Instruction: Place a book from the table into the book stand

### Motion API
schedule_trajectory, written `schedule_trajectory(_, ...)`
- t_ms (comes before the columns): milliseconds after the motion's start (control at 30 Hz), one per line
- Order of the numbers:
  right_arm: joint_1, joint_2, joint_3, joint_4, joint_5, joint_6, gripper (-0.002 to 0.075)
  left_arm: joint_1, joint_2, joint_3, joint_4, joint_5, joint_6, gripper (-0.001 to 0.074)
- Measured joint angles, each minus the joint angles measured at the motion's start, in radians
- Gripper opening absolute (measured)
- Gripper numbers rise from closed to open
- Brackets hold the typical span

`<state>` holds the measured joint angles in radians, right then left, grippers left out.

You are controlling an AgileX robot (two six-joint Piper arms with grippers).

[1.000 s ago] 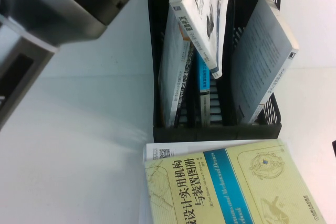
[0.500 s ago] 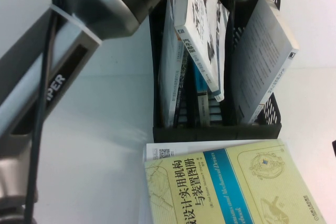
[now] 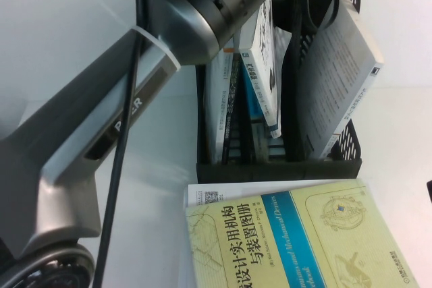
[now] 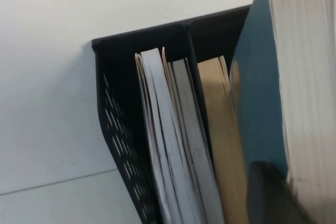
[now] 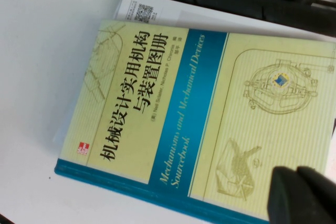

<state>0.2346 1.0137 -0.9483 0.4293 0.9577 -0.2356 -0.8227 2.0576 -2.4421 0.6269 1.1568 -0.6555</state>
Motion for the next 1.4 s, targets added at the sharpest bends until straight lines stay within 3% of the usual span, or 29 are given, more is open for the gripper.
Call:
schedule_trajectory(133, 0.0, 0.0, 0.0, 0.0, 0.0, 0.0, -0.0003, 0.014, 0.002, 0.0, -0.007, -0.01, 0.002, 0.0154)
schedule_trajectory(300, 0.0, 0.0, 0.0, 0.0, 0.0, 0.0, -0.0003, 0.024, 0.002, -0.006, 0.059, -0.041, 0.01, 0.0356)
schedule_trajectory(433, 0.0, 0.0, 0.0, 0.0, 0.0, 0.0, -0.0003, 0.024, -0.002, -0.008, 0.073, -0.032, 0.027, 0.0401)
schedule_trajectory(567, 0.0, 0.0, 0.0, 0.0, 0.0, -0.007, -0.0003, 0.024, -0.002, -0.008, 0.075, 0.019, 0.041, 0.0345)
schedule_trajectory(700, 0.0, 0.0, 0.0, -0.02, -0.002, -0.024, -0.0003, 0.024, -0.015, -0.008, 0.063, 0.085, 0.083, 0.0108)
schedule_trajectory(800, 0.0, -0.005, 0.0, -0.091, -0.023, -0.004, -0.0003, 0.024, -0.043, -0.008, 0.055, 0.097, 0.1, 0.0031)
schedule_trajectory(967, 0.0, -0.093, 0.036, -0.248, -0.128, 0.099, -0.0003, 0.023, -0.118, -0.008, 0.045, 0.103, 0.117, 0.0004)
schedule_trajectory(1167, 0.0, -0.305, 0.236, -0.342, -0.292, 0.151, -0.0003, 0.023, -0.208, 0.005, -0.027, 0.106, 0.155, 0.0001)
schedule_trajectory(1400, 0.0, -0.583, 0.431, -0.45, -0.335, 0.153, -0.0003, 0.023, -0.32, 0.266, -0.06, 0.033, 0.147, 0.0)
